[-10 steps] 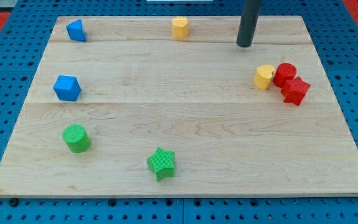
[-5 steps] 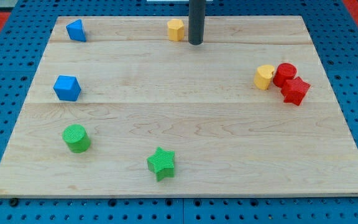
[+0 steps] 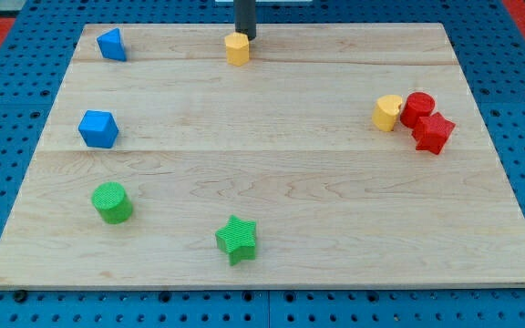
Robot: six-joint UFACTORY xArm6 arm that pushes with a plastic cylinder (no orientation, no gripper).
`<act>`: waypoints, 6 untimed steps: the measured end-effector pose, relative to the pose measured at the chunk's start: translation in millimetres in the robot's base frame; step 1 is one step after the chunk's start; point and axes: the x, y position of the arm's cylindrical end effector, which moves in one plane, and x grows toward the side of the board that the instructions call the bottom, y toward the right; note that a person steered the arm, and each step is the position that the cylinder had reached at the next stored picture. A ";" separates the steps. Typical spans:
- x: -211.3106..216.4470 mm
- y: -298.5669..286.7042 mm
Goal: Move yellow hexagon into yellow heart
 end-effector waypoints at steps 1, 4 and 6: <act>26.2 7.8; 42.0 -61.3; 98.6 13.2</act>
